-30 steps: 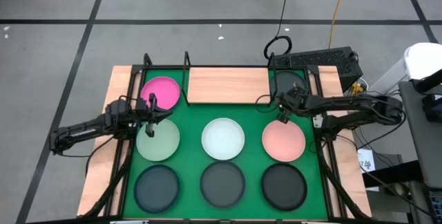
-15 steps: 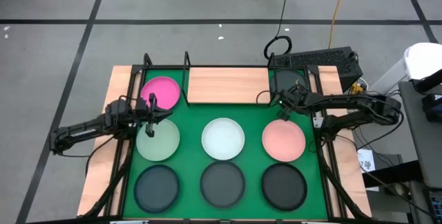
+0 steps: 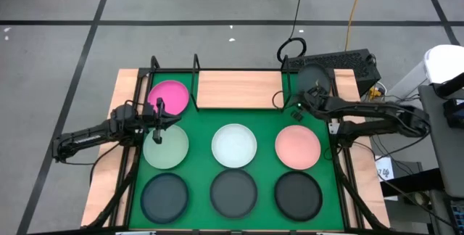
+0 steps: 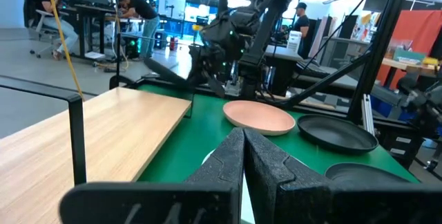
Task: Place and stack plates onto a shelf
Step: Put the top black plate on the shelf
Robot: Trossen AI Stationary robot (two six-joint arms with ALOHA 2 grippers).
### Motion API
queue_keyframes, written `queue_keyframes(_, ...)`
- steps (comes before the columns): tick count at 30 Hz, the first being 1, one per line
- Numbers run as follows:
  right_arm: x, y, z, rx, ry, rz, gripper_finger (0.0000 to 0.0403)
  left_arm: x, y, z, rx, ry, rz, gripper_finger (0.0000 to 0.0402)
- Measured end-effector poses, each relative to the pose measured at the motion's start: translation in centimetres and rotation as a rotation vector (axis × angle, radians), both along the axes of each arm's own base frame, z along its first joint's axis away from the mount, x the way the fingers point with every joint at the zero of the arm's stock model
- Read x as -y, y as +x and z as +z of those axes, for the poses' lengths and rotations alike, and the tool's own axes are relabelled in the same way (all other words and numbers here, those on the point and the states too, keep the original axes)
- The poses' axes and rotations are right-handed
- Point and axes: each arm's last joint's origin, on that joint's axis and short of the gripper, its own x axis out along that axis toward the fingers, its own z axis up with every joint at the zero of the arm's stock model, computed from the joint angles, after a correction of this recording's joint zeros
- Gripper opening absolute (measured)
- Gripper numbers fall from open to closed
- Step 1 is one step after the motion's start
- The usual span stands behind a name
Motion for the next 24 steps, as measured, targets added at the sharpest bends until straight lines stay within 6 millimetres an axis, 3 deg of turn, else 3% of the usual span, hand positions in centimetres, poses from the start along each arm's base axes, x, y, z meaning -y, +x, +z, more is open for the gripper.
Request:
queue_keyframes(3,0.1,-0.1,1.8,0.049,-0.100,-0.030,0.0002,0.0,0.0,0.0,0.000,0.000,0.000,0.0015)
queue_keyframes(9,0.6,0.7,7.7,0.207,-0.297,0.016,0.0001,0.0,0.0,0.0,0.000,0.000,0.000,0.0015)
queue_keyframes(17,0.1,4.2,15.7,0.394,-0.457,0.255,0.0001,0.0,0.0,0.0,0.000,0.000,0.000,0.0015)
queue_keyframes(20,-0.3,6.3,16.6,0.428,-0.426,0.390,0.0001,0.0,0.0,0.0,-0.001,0.000,0.000,0.0015)
queue_keyframes(24,-0.9,9.1,15.7,0.408,-0.333,0.564,0.0000,0.0,0.0,0.0,0.000,0.000,0.000,0.0015)
